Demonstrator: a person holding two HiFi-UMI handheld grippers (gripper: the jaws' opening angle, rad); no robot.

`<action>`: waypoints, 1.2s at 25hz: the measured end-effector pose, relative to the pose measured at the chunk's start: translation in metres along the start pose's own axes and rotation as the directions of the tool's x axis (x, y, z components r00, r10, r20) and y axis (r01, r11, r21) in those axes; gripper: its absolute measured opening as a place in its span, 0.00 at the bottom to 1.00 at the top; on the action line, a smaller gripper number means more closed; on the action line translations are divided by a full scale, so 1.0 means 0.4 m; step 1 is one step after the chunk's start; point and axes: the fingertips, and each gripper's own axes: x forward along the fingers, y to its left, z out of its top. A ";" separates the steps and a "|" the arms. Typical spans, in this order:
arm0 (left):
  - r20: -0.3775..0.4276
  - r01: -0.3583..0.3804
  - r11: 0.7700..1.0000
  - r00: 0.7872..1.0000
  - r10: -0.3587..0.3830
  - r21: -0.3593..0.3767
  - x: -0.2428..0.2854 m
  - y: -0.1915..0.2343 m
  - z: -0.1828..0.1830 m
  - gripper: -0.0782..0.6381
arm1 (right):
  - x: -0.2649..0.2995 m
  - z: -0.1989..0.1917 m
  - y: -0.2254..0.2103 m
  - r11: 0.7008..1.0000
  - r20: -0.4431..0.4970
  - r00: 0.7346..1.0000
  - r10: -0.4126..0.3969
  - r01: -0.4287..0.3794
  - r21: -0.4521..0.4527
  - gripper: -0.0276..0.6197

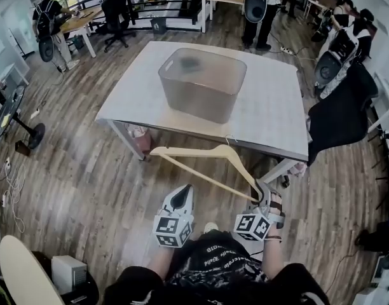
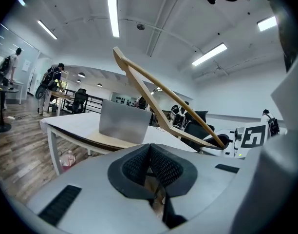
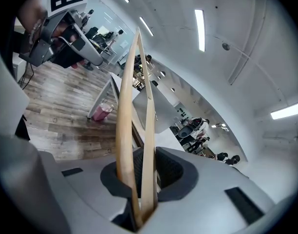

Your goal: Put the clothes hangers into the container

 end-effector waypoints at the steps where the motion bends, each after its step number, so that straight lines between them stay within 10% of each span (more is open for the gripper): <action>1: 0.003 -0.005 1.000 1.000 0.005 -0.002 0.024 -0.009 0.003 0.14 | 0.020 -0.010 -0.018 1.000 0.004 1.000 0.003 -0.003 -0.006 0.15; 19: 0.016 -0.018 1.000 1.000 0.018 0.003 0.241 -0.054 0.035 0.14 | 0.140 -0.045 -0.239 0.997 0.095 0.994 -0.055 0.060 -0.041 0.16; 30: 0.042 0.009 1.000 0.999 -0.009 0.002 0.393 0.104 0.128 0.14 | 0.251 0.081 -0.348 0.988 0.095 0.983 -0.156 0.157 0.000 0.16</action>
